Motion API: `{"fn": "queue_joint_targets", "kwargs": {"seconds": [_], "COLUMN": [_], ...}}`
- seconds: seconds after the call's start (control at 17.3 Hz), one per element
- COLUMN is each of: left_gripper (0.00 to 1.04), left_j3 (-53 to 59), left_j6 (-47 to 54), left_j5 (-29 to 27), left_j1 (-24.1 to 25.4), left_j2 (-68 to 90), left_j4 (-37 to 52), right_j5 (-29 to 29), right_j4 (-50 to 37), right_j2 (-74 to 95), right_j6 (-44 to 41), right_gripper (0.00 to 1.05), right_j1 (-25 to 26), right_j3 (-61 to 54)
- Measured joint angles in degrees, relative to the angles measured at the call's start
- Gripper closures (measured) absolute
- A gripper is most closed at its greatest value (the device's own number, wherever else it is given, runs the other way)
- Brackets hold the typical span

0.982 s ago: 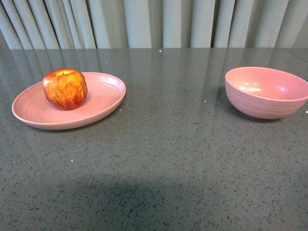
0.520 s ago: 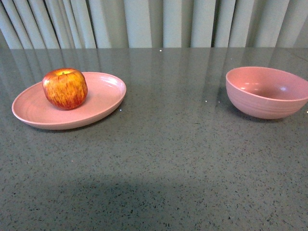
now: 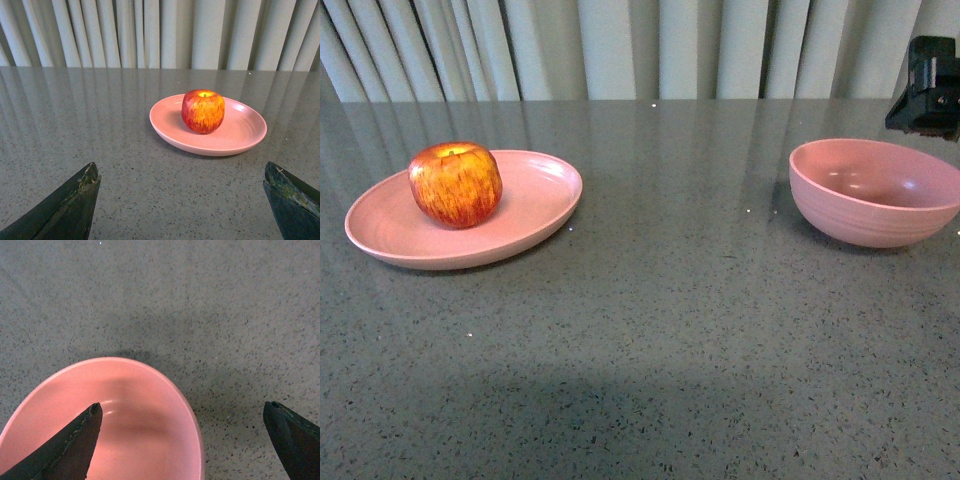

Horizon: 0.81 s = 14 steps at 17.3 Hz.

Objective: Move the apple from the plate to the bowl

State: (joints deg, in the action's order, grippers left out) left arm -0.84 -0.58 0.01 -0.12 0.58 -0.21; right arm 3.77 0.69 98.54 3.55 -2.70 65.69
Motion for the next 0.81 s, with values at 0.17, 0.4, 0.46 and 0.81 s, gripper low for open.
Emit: {"fn": "queue_joint_targets", "kwargs": {"seconds": [0.17,0.4,0.46,0.81], "left_gripper": [0.07,0.07,0.07,0.07], "left_j3": [0.0,0.0,0.0,0.0], "left_j6": [0.0,0.0,0.0,0.0], "left_j5": [0.0,0.0,0.0,0.0], "left_j1": [0.0,0.0,0.0,0.0], "left_j2": [0.0,0.0,0.0,0.0], "left_j4": [0.0,0.0,0.0,0.0], "right_j5": [-1.2,-1.7,-1.6,-1.1], "right_j4": [-1.6,-1.9,-1.9,-1.5], "right_j2": [2.9,5.9,6.3,6.4], "right_j6": [0.1,0.1,0.2,1.0], "right_gripper": [0.07,0.07,0.07,0.19], "right_j1": [-0.3,0.2,0.5,0.5], "right_j3": [0.0,0.0,0.0,0.0]}}
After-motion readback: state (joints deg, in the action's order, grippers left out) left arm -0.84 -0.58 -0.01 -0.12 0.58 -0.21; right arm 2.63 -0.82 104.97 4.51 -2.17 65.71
